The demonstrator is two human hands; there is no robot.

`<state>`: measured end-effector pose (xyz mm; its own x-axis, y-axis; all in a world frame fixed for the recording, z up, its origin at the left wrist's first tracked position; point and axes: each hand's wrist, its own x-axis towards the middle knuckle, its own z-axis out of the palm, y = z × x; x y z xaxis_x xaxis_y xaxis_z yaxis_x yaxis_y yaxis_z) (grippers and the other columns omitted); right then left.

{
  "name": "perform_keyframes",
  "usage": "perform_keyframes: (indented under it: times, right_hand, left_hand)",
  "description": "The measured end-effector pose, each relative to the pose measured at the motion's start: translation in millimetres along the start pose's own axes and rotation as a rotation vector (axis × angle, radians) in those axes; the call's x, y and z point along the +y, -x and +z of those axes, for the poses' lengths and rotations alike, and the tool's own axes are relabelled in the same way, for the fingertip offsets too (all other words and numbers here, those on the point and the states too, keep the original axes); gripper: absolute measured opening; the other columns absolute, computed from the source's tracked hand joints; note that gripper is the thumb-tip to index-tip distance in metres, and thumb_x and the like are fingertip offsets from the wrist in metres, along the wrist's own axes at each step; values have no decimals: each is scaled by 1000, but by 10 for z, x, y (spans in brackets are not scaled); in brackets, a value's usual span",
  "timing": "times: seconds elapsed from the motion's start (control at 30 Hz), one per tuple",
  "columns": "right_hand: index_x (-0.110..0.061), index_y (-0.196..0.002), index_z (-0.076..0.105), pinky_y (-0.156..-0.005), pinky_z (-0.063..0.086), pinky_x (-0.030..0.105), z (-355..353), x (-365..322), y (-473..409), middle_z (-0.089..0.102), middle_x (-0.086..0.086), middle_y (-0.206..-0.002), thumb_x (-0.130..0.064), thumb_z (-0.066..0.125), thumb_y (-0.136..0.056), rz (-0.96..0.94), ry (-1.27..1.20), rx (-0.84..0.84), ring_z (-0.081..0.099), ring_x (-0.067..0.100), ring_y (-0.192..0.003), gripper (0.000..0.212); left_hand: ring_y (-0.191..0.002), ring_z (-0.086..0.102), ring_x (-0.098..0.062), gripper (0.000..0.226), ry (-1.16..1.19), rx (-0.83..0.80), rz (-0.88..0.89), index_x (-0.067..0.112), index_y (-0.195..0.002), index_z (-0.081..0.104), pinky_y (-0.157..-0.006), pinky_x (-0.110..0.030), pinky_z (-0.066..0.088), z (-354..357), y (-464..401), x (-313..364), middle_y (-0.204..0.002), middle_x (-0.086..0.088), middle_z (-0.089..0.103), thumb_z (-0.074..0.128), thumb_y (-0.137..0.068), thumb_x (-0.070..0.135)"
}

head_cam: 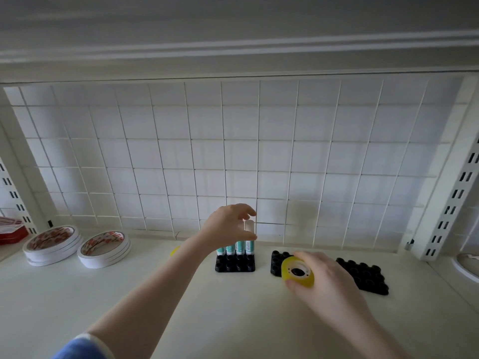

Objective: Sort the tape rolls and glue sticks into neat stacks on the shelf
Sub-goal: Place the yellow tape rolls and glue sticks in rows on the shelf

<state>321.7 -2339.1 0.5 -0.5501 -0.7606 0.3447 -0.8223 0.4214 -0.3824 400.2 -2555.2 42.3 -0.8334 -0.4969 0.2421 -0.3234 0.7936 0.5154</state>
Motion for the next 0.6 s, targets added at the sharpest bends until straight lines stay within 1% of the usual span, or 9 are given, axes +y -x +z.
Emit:
perform_keyframes:
  times: [0.07, 0.13, 0.23, 0.3, 0.37, 0.47, 0.53, 0.6]
  right_hand:
    - [-32, -135, 44, -89, 35, 16, -17, -31, -12, 50, -16, -128, -47, 60, -84, -18, -12, 6, 47, 5, -116, 55]
    - [-34, -134, 44, -89, 34, 16, -38, -87, -30, 50, -16, -127, -47, 61, -84, -39, -21, -3, 47, 5, -115, 55]
    - [-35, -133, 44, -88, 35, 17, -59, -199, -70, 50, -17, -128, -49, 61, -83, -62, -36, -38, 47, 5, -115, 55]
    - [-35, -132, 46, -83, 33, 16, -55, -298, -99, 50, -17, -127, -49, 61, -82, -83, -36, -53, 48, 5, -113, 54]
    - [-35, -131, 47, -78, 31, 14, -20, -415, -135, 51, -17, -126, -47, 62, -82, -112, -54, -62, 49, 4, -111, 52]
    - [-34, -130, 49, -78, 32, 14, 67, -637, -190, 53, -16, -124, -45, 62, -83, -157, -91, -78, 50, 4, -110, 50]
    - [-32, -128, 51, -83, 37, 16, 156, -792, -237, 55, -14, -123, -45, 63, -82, -183, -109, -96, 51, 6, -110, 49]
    - [-31, -127, 53, -87, 39, 19, 260, -954, -292, 56, -13, -122, -45, 63, -81, -197, -130, -110, 53, 8, -110, 49]
  left_hand:
    - [-105, 53, -7, 47, -24, 52, 29, 28, -118, 58, -88, -27, 45, -63, 41, -3, -114, 9, 59, 74, -75, 34]
    - [-107, 52, -7, 42, -60, 141, 44, 28, -118, 58, -85, -24, 42, -161, 111, -30, -116, 9, 58, 70, -79, 35]
    - [-108, 53, -12, 32, -81, 300, 56, 23, -115, 62, -87, -24, 40, -339, 289, -174, -115, 6, 61, 67, -84, 29]
    - [-106, 55, -14, 27, -77, 404, 28, 20, -111, 64, -87, -26, 42, -460, 462, -327, -111, 4, 62, 66, -84, 26]
    - [-103, 56, -15, 23, -104, 480, -22, 20, -107, 66, -82, -25, 41, -568, 651, -505, -108, 3, 63, 66, -84, 24]
    - [-100, 58, -19, 20, -162, 546, -133, 19, -104, 67, -76, -27, 40, -693, 949, -789, -106, 1, 64, 67, -84, 22]
    - [-98, 60, -22, 19, -200, 556, -206, 19, -102, 68, -75, -29, 41, -748, 1155, -989, -105, 0, 66, 67, -84, 20]
    - [-98, 61, -25, 18, -238, 545, -244, 16, -101, 69, -76, -31, 45, -771, 1346, -1165, -105, -2, 67, 67, -83, 18]
